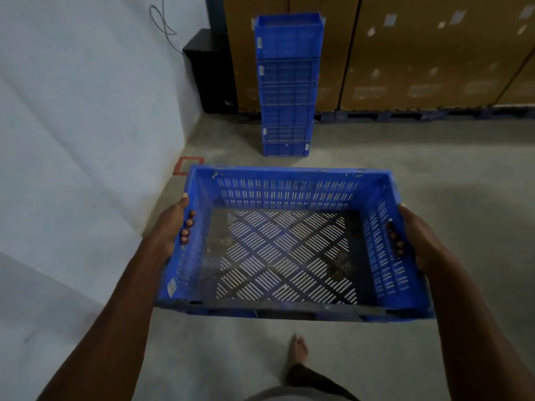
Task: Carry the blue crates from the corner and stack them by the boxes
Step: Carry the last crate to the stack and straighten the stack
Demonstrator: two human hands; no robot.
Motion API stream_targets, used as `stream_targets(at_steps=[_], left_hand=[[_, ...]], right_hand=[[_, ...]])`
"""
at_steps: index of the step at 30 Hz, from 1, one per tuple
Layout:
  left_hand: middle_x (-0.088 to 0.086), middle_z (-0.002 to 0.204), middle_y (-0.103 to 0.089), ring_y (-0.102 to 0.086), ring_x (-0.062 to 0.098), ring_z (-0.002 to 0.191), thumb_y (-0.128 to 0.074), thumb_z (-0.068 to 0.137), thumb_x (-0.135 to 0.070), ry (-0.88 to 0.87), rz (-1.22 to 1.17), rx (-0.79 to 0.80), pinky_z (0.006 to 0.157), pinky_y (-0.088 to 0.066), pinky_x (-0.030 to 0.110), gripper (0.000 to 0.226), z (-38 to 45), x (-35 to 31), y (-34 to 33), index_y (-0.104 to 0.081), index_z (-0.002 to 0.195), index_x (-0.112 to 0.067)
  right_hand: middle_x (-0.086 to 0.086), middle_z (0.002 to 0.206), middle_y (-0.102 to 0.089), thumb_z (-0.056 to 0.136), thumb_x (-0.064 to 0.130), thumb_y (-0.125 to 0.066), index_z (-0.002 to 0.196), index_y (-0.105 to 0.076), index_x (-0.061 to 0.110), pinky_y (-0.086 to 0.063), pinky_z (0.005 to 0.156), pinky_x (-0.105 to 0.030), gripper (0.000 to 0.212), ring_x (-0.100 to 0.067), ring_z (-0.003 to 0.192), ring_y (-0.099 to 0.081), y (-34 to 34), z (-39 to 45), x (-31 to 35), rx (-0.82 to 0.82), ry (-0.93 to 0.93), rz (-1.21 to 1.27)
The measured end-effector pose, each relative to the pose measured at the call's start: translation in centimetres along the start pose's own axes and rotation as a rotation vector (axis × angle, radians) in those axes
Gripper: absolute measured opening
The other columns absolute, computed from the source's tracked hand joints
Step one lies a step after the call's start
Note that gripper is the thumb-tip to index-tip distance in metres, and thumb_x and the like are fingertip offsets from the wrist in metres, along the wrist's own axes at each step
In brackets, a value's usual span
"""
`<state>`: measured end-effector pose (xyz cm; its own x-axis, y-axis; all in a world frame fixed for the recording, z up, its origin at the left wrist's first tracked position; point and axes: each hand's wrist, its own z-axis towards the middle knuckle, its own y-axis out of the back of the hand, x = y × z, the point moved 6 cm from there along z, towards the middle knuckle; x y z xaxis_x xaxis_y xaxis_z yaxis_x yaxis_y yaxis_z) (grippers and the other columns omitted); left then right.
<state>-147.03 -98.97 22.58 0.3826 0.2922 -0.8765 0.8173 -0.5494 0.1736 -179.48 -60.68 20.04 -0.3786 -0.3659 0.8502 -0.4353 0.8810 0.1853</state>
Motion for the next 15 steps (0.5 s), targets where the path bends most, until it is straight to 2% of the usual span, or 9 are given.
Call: stream_targets(at_steps=[8, 15], left_hand=[[-0.005, 0.054, -0.039, -0.028, 0.009, 0.037, -0.04, 0.101, -0.059, 0.013, -0.064, -0.057, 0.038, -0.022, 0.019, 0.048, 14.7, -9.6, -5.2, -0.051, 0.076, -0.02], [-0.003, 0.057, -0.038, -0.028, 0.008, 0.036, -0.039, 0.101, -0.06, 0.021, -0.091, -0.014, 0.036, -0.023, 0.018, 0.05, 29.2, -16.7, -9.2, -0.051, 0.077, -0.018]], right_hand=[[-0.002, 0.062, -0.043, 0.097, 0.066, -0.036, 0.083, -0.056, 0.013, -0.027, 0.034, -0.02, 0.058, -0.013, 0.045, -0.031, -3.6, 15.7, 13.2, 0.023, 0.032, -0.035], [-0.001, 0.061, -0.041, 0.098, 0.061, -0.036, 0.083, -0.056, 0.012, -0.027, 0.033, -0.022, 0.054, -0.012, 0.042, -0.031, -8.1, 29.0, 21.8, 0.056, -0.002, -0.037]])
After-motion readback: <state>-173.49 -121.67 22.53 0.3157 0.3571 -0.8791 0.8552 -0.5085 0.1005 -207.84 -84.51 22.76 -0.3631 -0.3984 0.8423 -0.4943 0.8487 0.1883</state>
